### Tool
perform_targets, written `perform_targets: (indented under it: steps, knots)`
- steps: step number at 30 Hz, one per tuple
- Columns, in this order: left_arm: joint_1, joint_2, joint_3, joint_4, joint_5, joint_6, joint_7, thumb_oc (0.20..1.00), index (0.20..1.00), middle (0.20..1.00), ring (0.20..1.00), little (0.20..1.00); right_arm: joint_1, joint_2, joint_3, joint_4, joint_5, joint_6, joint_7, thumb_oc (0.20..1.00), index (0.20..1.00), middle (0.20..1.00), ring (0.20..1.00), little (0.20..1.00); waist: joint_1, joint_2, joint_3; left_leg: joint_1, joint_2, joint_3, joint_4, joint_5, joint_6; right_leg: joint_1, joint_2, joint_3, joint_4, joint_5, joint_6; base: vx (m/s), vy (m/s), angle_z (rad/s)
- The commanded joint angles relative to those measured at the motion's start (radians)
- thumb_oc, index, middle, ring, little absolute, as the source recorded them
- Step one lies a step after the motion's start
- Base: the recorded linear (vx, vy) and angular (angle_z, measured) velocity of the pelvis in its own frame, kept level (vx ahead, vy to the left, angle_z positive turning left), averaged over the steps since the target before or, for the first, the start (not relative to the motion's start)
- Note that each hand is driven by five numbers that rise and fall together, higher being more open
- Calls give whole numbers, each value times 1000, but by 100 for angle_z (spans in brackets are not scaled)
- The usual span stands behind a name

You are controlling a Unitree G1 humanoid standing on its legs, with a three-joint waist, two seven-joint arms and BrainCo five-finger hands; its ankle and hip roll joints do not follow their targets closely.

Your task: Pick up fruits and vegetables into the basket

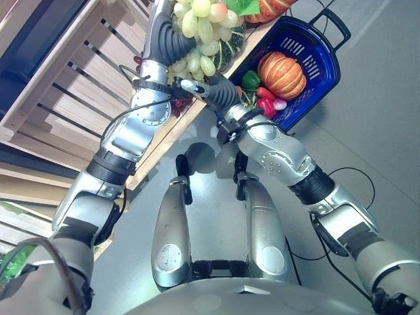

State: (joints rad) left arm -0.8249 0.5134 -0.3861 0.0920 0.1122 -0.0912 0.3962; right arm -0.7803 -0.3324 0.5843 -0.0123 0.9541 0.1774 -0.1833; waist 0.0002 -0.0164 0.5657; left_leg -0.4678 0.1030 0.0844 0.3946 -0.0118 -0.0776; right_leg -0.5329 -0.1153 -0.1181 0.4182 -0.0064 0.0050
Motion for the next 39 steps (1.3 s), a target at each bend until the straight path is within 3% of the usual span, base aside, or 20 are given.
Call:
perform_targets:
  steps: [1,12,30,31,32,39]
  knots:
    - [40,-26,-44,-147,59,-74,-35,200,200,200,200,200,-64,110,-73,-198,106,-91,86,1000,1000,1000,1000,1000,3,-5,-67,12,-71,54,-23,-9,59,54,12,-74,29,-70,26,0,0,0]
    - [80,28,-29,-104,83,-115,-25,200,200,200,200,200,3,98,-125,-177,271,-111,110,1000,1000,1000,1000,1000,3,-19,-77,21,-64,58,-26,-10,62,56,14,-75,31,-64,26,0,0,0]
    - [59,74,-37,-89,171,-117,12,200,200,200,200,200,-1,53,-194,-123,267,-156,75,1000,1000,1000,1000,1000,-1,-28,-80,24,-61,57,-28,-11,64,61,18,-74,27,-61,26,0,0,0]
    - [61,76,-35,-93,167,-114,6,200,200,200,200,200,-3,49,-199,-123,250,-155,67,517,517,517,517,517,-1,-28,-81,23,-62,56,-26,-12,64,61,18,-74,28,-62,26,0,0,0]
    - [61,77,-33,-96,166,-112,2,200,200,200,200,200,-6,47,-204,-119,237,-153,64,200,200,200,200,200,-1,-27,-80,24,-62,57,-26,-12,64,62,18,-73,27,-61,26,0,0,0]
    - [59,72,-39,-101,160,-93,-13,200,200,200,200,200,-13,39,-215,-126,180,-174,56,200,200,200,200,200,-3,-28,-83,25,-62,56,-32,-12,65,63,21,-71,23,-61,26,-1,-1,-1]
